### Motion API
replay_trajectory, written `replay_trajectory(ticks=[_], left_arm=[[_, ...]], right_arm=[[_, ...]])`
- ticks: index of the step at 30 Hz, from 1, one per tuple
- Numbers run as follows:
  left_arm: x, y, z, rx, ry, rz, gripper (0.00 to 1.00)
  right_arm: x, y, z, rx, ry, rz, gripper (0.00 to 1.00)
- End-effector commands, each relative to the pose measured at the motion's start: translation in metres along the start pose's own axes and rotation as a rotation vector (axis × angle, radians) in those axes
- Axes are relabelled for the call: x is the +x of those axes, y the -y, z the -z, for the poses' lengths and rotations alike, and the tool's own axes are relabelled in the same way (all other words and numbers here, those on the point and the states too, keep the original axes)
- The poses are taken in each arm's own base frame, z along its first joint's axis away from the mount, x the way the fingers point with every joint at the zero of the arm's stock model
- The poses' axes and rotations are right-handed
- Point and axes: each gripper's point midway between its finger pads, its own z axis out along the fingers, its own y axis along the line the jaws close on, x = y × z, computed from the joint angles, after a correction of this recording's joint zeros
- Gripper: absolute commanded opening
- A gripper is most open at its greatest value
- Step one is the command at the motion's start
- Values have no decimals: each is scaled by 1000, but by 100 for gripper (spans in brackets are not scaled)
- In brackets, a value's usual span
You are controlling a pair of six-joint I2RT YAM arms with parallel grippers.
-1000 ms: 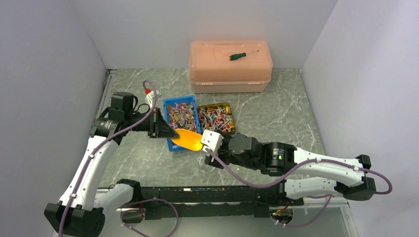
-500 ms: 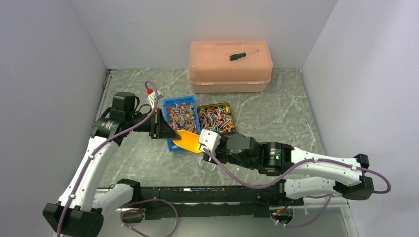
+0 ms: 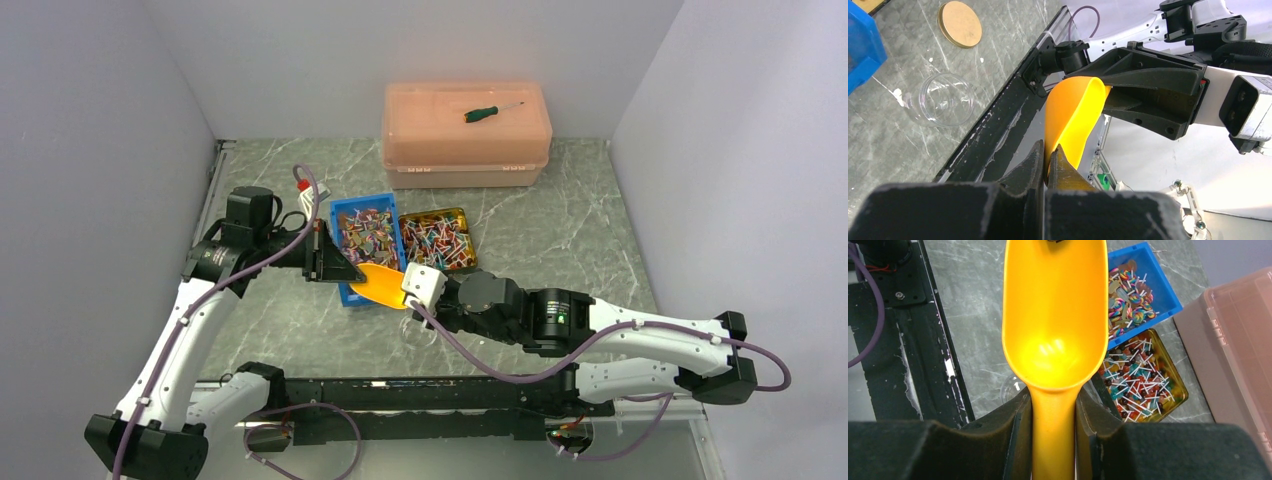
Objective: Pack the candies
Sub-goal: Adjust the spatula.
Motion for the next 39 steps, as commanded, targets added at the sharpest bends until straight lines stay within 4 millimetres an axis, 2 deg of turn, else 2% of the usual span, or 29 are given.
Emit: replay_trajectory(ticks=[1, 12, 15, 23, 26, 34, 39], left_arm=[[5, 10, -1, 42, -13, -28, 0], [11, 10, -7, 45, -37, -17, 0], [12, 10, -9, 47, -41, -17, 0], [14, 16, -11, 62, -55, -23, 0], [14, 16, -12, 59, -56, -23, 0], [15, 6, -14, 20, -65, -14, 2], [12, -2, -15, -28, -61, -10, 25]], right_arm=[[-43, 11, 11, 30, 164, -48, 24], [-61, 17, 14, 51, 240, -60, 30], [-65, 19, 15, 59, 256, -65, 35], [-66, 20, 16, 62, 271, -70, 39], [-67, 19, 17, 56, 276, -72, 35], [-71, 19, 27, 41, 310, -83, 16], [-65, 19, 27, 43, 279, -97, 5]])
